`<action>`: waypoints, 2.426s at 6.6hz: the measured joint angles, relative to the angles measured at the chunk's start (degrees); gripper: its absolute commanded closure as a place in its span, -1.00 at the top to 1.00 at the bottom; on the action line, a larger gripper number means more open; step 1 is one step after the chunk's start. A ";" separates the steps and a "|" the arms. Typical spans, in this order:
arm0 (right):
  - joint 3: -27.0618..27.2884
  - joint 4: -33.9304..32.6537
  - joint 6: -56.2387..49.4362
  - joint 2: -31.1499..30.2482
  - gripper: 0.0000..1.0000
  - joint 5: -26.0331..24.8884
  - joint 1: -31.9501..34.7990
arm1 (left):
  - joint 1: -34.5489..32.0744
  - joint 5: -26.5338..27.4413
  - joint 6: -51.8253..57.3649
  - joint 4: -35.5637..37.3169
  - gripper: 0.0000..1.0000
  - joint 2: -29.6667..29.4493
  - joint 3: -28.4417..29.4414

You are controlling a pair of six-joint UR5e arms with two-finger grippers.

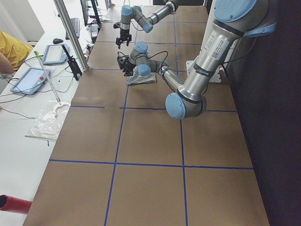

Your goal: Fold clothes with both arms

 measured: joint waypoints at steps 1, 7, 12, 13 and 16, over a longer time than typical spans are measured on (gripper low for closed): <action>2.45 0.20 -0.40 -1.60 1.00 -0.12 -0.27 | 1.95 -1.61 -0.57 0.43 -1.00 -0.90 -0.25; 6.34 0.55 -0.68 -3.19 1.00 -1.14 -1.52 | 5.40 -10.69 10.57 3.73 -1.00 -12.81 16.03; 6.98 0.72 -0.11 -4.43 1.00 -5.42 -4.94 | -3.22 -8.03 16.48 -4.65 -1.00 -16.67 26.24; 7.93 0.68 -0.13 -4.91 1.00 -5.82 -5.49 | -4.51 -8.36 17.18 -4.74 -1.00 -16.28 25.75; 8.58 0.61 4.31 -3.33 -1.00 -13.51 -12.94 | -5.90 -13.42 17.67 -4.29 -1.00 -4.76 10.60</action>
